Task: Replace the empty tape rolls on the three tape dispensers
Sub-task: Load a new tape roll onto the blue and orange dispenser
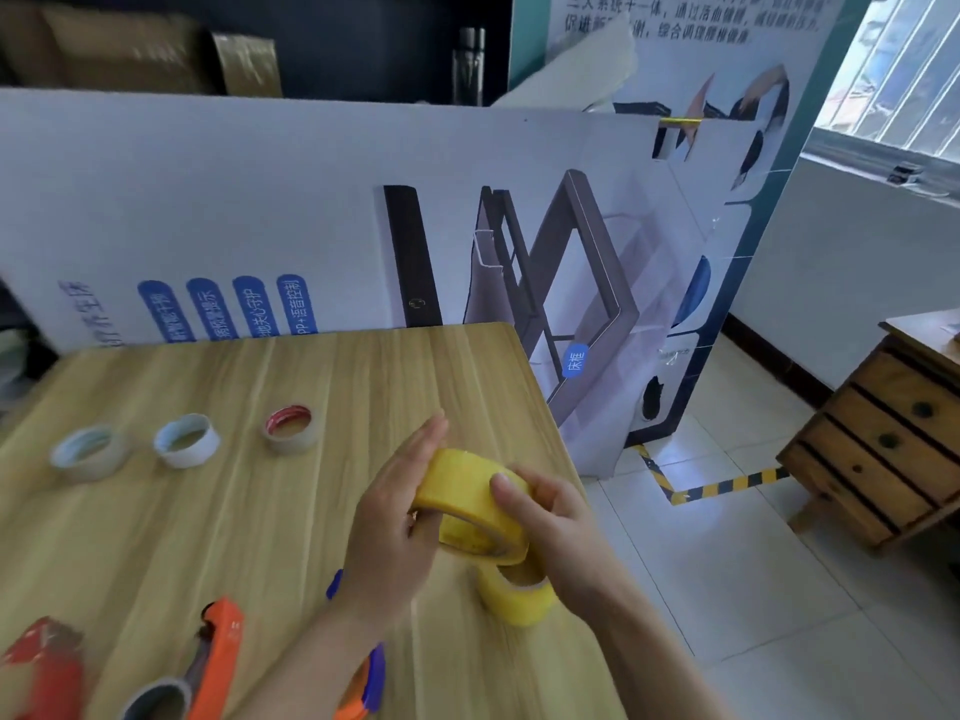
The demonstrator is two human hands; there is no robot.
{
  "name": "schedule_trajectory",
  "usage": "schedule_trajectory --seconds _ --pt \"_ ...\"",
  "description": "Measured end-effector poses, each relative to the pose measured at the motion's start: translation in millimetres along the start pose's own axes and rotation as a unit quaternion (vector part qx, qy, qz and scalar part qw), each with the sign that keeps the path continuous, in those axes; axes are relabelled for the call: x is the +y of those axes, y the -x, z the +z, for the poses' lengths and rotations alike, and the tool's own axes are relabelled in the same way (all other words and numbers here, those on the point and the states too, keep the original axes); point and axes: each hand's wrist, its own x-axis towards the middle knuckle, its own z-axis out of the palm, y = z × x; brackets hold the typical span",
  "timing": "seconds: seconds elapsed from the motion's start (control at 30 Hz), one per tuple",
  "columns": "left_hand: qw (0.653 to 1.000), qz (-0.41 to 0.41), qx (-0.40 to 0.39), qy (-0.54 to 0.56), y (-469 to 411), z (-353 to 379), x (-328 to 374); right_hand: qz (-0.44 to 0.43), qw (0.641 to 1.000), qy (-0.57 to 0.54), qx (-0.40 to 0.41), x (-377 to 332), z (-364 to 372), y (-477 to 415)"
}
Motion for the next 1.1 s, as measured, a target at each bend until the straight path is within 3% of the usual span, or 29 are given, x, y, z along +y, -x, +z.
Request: schedule_trajectory --seconds 0.1,0.27,0.5,0.63,0.77,0.9,0.97,1.1 --pt "0.991 -0.064 0.115 0.017 6 -19 15 -0.028 0.996 -0.082 -0.024 -9 20 6" --pt "0.986 -0.089 0.139 -0.012 10 -48 32 -0.050 0.980 -0.170 -0.093 -15 44 12" --pt "0.993 -0.031 0.081 -0.076 10 -94 46 -0.043 0.988 -0.032 -0.147 -36 76 9" --pt "0.989 -0.037 0.120 -0.082 10 -119 42 -0.072 0.979 -0.030 -0.189 -43 102 7" --pt "0.977 -0.172 0.123 0.035 12 -145 35 -0.075 0.959 -0.083 -0.259 -46 137 7" --pt "0.922 -0.314 0.126 0.186 15 -175 36 -0.076 0.938 -0.118 -0.318 -51 176 3" --pt "0.901 -0.334 0.124 0.246 19 -190 34 -0.076 0.938 -0.112 -0.318 -53 195 1" --pt "0.910 -0.332 0.071 0.238 25 -221 24 -0.073 0.936 -0.116 -0.324 -54 230 -2"
